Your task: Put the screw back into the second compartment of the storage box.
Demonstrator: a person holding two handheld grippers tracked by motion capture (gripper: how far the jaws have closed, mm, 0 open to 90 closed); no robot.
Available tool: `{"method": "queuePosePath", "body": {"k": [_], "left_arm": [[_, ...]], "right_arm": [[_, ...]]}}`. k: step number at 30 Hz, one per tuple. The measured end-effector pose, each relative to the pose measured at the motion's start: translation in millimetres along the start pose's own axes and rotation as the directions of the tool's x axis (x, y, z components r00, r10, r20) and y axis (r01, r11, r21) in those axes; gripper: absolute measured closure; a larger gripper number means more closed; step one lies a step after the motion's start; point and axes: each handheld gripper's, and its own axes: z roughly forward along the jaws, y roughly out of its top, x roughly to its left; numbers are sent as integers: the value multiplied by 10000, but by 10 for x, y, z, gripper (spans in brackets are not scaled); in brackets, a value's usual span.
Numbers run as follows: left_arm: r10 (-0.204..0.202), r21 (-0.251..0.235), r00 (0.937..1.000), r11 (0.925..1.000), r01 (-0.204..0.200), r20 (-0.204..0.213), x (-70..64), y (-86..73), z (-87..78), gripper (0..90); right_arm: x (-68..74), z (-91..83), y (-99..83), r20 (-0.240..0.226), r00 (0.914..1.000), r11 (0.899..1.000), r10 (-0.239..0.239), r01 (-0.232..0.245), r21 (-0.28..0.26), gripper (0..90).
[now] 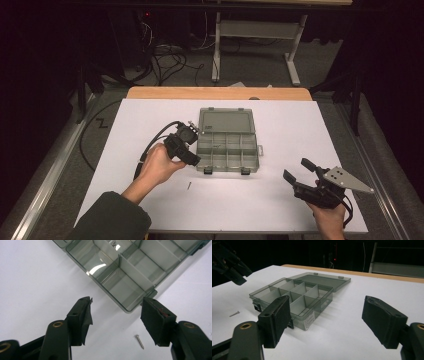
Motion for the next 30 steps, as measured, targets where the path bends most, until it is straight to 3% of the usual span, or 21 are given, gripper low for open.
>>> {"method": "queuePosePath", "body": {"k": [5, 13, 30], "left_arm": [[-252, -96, 9997, 9996, 253, 61, -29, -84, -19, 399], [-149, 84, 9996, 9999, 147, 220, -117, -202, -8, 401], [-538, 688, 9965, 9964, 494, 635, -160, -447, 213, 443]], "right_arm": [[0, -9, 1, 86, 10000, 10000, 17, -17, -25, 244], [2, -7, 1, 97, 10000, 10000, 25, -25, -16, 244], [-7, -2, -2, 85, 10000, 10000, 28, -28, 55, 242]]}}
